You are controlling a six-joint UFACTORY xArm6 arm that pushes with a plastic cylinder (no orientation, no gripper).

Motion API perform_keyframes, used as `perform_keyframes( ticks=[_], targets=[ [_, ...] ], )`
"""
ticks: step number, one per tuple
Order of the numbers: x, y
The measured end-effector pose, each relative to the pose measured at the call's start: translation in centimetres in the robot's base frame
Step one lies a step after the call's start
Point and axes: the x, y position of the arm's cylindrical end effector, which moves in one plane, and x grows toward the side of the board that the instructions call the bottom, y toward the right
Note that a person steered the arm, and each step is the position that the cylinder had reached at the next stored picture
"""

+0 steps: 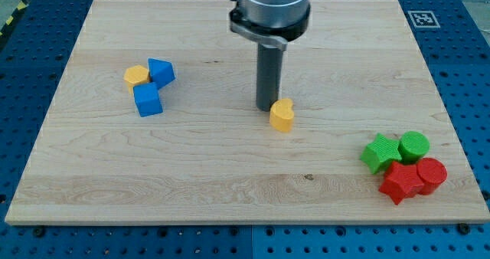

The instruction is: Move the yellow heart closer to the red star

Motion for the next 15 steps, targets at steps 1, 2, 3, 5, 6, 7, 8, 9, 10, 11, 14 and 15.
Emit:
perform_keyframes(
  ticks=[1,2,3,5,6,7,8,9,10,11,14,15],
  targets=[
    [0.5,0.3],
    [2.3,0.3],
    [2.3,0.4],
    [2.5,3.5],
    [3.9,3.9],
    [5.0,4.2],
    [5.7,4.6],
    [5.6,5.4],
    [6.1,5.5],
    [7.3,5.5],
    [8.1,3.5],
    [9.8,3.5]
  ],
)
